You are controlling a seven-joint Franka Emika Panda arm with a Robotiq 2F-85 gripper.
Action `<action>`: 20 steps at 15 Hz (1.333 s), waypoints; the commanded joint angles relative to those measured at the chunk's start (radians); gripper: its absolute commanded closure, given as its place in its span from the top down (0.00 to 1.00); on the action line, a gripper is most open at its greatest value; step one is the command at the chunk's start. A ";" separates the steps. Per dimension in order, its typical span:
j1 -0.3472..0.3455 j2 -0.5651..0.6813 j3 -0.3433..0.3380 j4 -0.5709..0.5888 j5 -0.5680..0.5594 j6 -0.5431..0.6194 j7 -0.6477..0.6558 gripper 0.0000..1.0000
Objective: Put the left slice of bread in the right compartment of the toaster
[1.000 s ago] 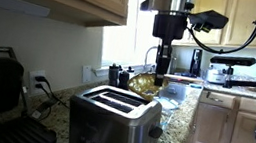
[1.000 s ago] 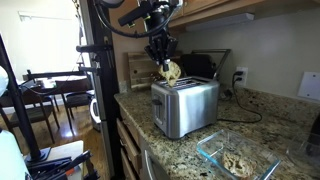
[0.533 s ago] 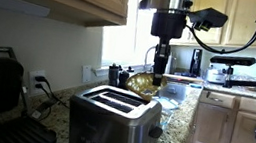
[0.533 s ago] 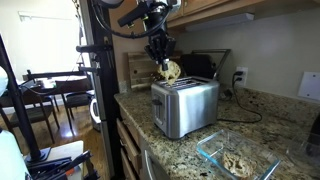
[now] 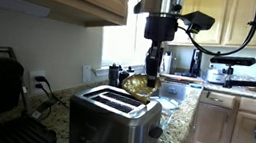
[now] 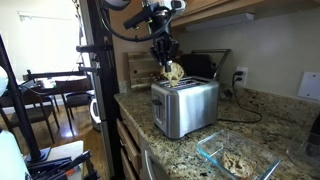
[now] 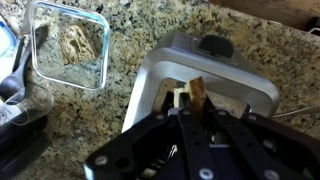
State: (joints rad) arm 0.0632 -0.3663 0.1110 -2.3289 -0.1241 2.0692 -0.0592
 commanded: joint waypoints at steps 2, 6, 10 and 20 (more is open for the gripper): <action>0.000 0.039 -0.004 0.036 -0.012 -0.004 0.033 0.05; -0.001 0.060 -0.007 0.050 -0.013 0.000 0.033 0.05; -0.003 0.074 -0.011 0.059 -0.013 0.006 0.034 0.05; -0.006 0.149 -0.016 0.122 -0.020 0.005 0.051 0.05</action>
State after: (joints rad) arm 0.0598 -0.2549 0.0949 -2.2449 -0.1242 2.0709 -0.0417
